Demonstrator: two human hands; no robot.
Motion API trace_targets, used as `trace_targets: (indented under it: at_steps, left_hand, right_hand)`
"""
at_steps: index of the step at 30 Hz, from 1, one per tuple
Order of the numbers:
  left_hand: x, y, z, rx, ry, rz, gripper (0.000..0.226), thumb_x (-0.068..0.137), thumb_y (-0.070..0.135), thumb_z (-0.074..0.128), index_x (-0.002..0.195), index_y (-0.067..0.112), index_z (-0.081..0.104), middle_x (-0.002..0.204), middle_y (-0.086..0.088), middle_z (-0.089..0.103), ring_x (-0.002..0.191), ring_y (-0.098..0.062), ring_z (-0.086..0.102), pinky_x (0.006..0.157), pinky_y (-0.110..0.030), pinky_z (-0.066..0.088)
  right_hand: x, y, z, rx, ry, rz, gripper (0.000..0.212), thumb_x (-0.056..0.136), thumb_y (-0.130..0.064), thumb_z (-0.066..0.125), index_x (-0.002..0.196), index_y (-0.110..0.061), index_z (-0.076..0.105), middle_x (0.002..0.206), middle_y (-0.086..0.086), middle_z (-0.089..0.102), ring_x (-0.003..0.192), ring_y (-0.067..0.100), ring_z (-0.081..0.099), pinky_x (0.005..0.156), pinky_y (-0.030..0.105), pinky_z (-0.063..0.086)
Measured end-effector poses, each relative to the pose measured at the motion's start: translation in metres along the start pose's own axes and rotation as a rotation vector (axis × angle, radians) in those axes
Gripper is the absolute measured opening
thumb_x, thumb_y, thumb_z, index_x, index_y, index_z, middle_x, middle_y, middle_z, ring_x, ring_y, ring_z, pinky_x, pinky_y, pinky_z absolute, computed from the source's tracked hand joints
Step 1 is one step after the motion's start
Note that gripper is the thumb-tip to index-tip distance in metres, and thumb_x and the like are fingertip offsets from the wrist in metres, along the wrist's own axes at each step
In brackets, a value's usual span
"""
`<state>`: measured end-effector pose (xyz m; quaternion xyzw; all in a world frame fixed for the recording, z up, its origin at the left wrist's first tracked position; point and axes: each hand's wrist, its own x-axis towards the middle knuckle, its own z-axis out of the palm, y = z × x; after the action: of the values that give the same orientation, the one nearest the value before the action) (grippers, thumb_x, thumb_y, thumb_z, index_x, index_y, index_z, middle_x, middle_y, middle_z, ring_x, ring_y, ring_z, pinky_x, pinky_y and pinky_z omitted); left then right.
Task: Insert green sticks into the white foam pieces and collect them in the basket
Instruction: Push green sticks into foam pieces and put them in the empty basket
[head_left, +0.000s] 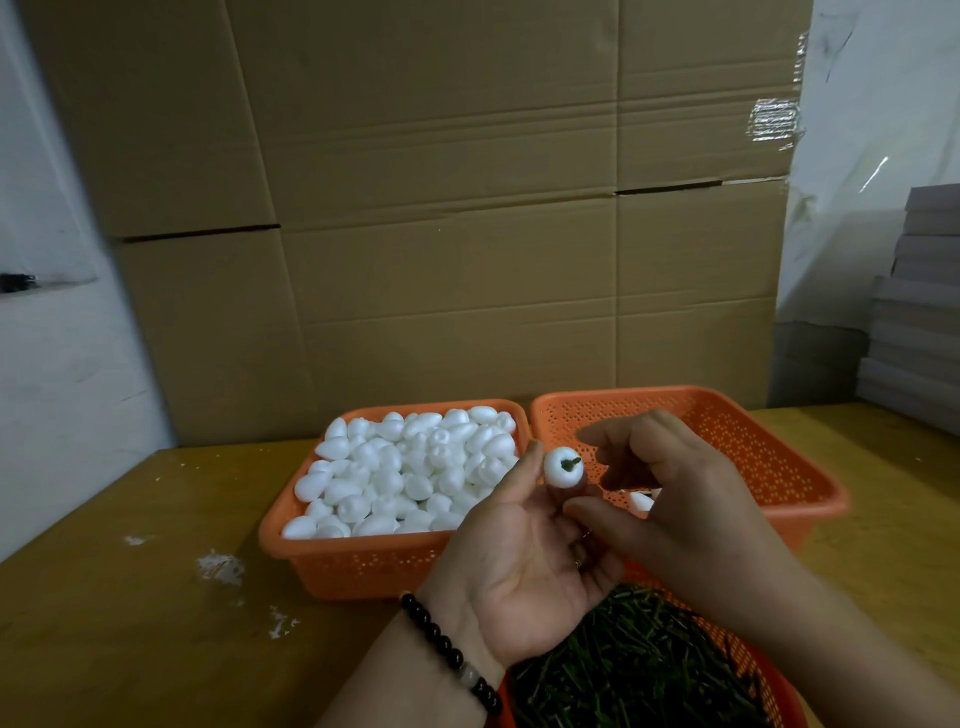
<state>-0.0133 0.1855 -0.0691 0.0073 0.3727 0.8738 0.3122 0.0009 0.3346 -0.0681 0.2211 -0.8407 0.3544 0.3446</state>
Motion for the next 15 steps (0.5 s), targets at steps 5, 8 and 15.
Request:
trace_targets:
  at_steps: [5, 8, 15]
  left_hand:
    - [0.001, -0.009, 0.004, 0.163, 0.041, 0.088, 0.035, 0.084, 0.047, 0.058, 0.089, 0.018, 0.077, 0.087, -0.003, 0.072, 0.073, -0.013, 0.067, 0.077, -0.03, 0.048]
    - [0.002, -0.011, 0.005, 0.224, 0.085, 0.151, 0.035, 0.087, 0.043, 0.059, 0.099, 0.015, 0.075, 0.098, -0.007, 0.071, 0.084, -0.017, 0.064, 0.081, -0.033, 0.048]
    - [0.005, 0.001, -0.005, 0.476, 0.257, 0.403, 0.015, 0.093, 0.026, 0.06, 0.102, 0.014, 0.065, 0.082, 0.0, 0.069, 0.069, -0.011, 0.059, 0.058, -0.026, 0.048]
  right_hand:
    - [0.0, -0.002, -0.003, -0.002, -0.03, -0.029, 0.033, 0.071, -0.034, 0.073, 0.103, -0.032, 0.066, 0.092, -0.011, 0.059, 0.08, 0.007, 0.062, 0.066, 0.031, 0.054]
    - [0.0, -0.002, -0.006, -0.049, -0.059, -0.047, 0.023, 0.073, -0.03, 0.072, 0.095, -0.03, 0.068, 0.09, -0.011, 0.06, 0.077, 0.007, 0.061, 0.063, 0.035, 0.053]
    - [0.005, 0.027, -0.013, -0.385, -0.087, 0.119, 0.027, 0.078, -0.039, 0.064, 0.102, -0.026, 0.062, 0.092, -0.011, 0.057, 0.077, 0.009, 0.058, 0.062, 0.034, 0.053]
